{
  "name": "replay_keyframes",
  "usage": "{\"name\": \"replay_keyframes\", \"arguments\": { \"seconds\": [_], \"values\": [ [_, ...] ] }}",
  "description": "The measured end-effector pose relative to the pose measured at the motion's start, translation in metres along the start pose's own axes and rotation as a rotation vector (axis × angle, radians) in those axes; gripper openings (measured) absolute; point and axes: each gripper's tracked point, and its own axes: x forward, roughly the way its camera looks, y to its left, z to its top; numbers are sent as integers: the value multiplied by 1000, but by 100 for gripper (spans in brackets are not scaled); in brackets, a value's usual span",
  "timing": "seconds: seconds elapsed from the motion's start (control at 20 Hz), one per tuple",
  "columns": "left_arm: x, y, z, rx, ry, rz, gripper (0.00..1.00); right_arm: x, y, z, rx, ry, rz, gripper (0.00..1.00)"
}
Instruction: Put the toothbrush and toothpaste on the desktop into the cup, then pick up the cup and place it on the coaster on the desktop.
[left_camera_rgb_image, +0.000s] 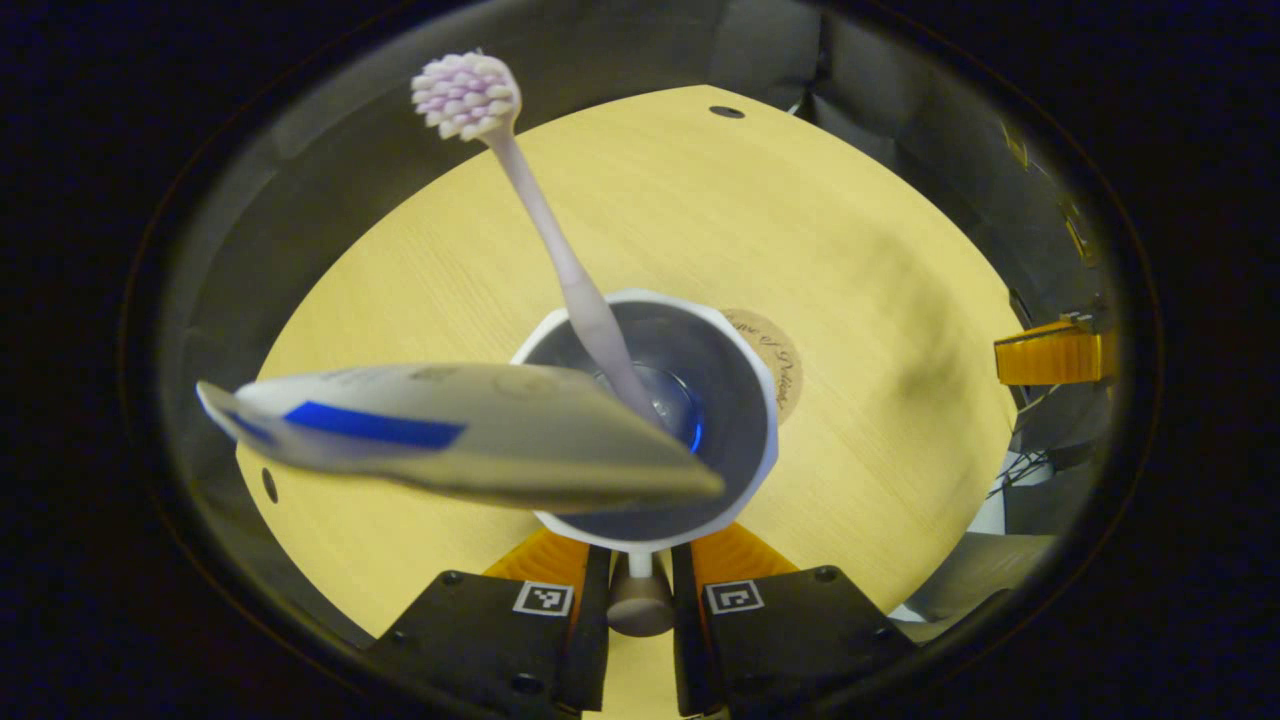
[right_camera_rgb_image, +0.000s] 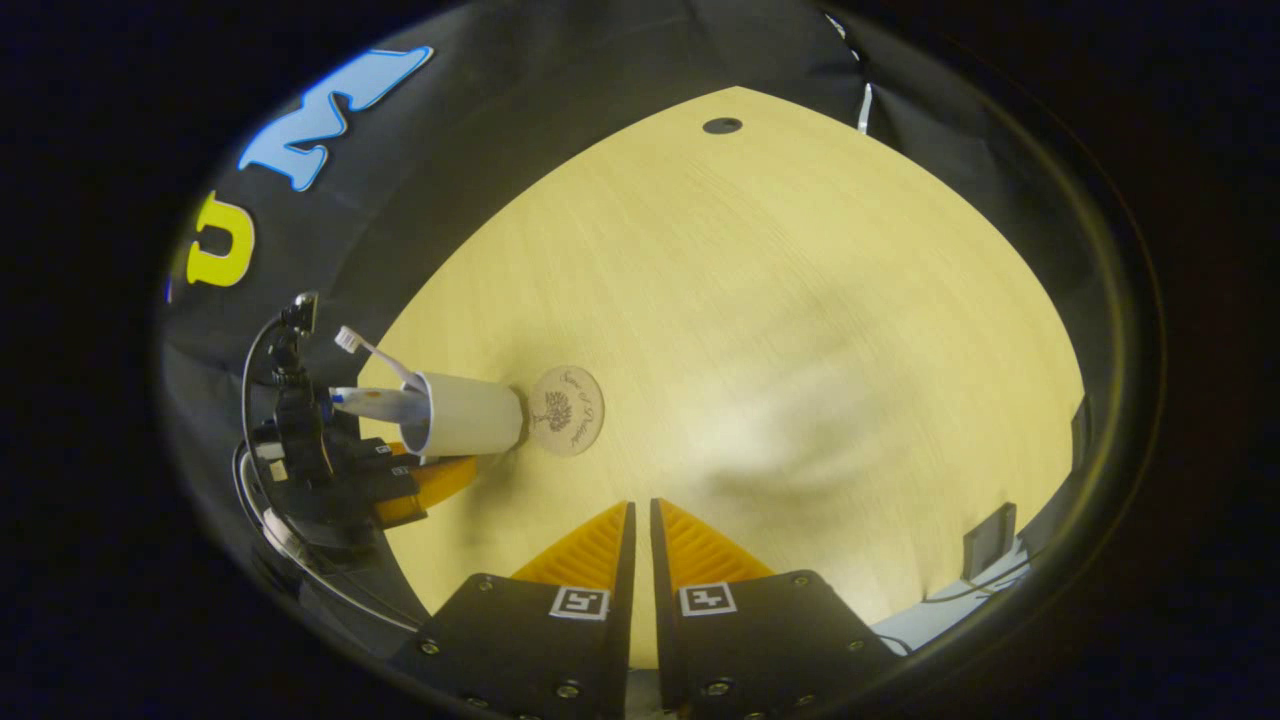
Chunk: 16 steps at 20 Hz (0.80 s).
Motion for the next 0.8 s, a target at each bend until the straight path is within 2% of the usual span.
{"name": "replay_keyframes", "arguments": {
  "seconds": [0.4,0.8],
  "values": [
    [10,-33,28,60,4,-30,34,-10,-15,-5,37,2,-3,12],
    [18,-41,35,37,27,-38,34,-11,-30,-2,60,8,1,12]
  ]
}}
